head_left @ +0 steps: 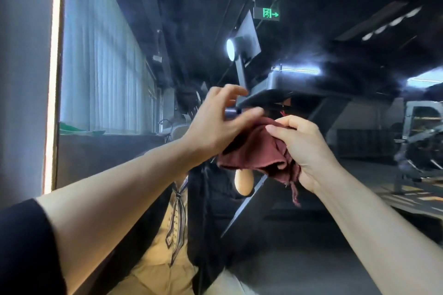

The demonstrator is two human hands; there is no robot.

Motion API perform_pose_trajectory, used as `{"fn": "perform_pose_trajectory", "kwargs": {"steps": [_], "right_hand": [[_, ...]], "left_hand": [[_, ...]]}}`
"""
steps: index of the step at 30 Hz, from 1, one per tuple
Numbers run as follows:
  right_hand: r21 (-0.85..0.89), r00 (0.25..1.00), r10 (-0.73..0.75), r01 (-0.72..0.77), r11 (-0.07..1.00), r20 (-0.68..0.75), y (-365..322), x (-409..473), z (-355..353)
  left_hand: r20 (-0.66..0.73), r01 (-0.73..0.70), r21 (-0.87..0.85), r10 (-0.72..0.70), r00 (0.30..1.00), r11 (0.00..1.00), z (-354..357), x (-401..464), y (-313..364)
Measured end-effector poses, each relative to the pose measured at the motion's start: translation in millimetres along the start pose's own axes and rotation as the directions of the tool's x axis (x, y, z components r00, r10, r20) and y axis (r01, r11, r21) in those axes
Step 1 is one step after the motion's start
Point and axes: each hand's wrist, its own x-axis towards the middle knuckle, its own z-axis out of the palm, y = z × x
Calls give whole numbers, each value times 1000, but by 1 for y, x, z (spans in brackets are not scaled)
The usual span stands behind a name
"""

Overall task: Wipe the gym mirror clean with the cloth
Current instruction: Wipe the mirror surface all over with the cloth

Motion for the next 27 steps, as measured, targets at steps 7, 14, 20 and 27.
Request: {"fn": "perform_pose_trajectory", "kwargs": {"steps": [7,14,20,27], "right_hand": [[413,990,63,-109,904,124,-14,1,-2],[528,954,37,-196,826,297,-17,0,11],[-210,789,-282,197,958,-546,5,49,-6],[-664,652,-703,395,635,-284,40,125,-6]], "left_hand": [[112,39,-103,-28,993,994,1,5,-11],[81,-123,4,122,989,992,11,30,-11],[34,-365,460,395,918,809,12,59,-30],[248,-533,717,551,797,449,38,109,-40]]}}
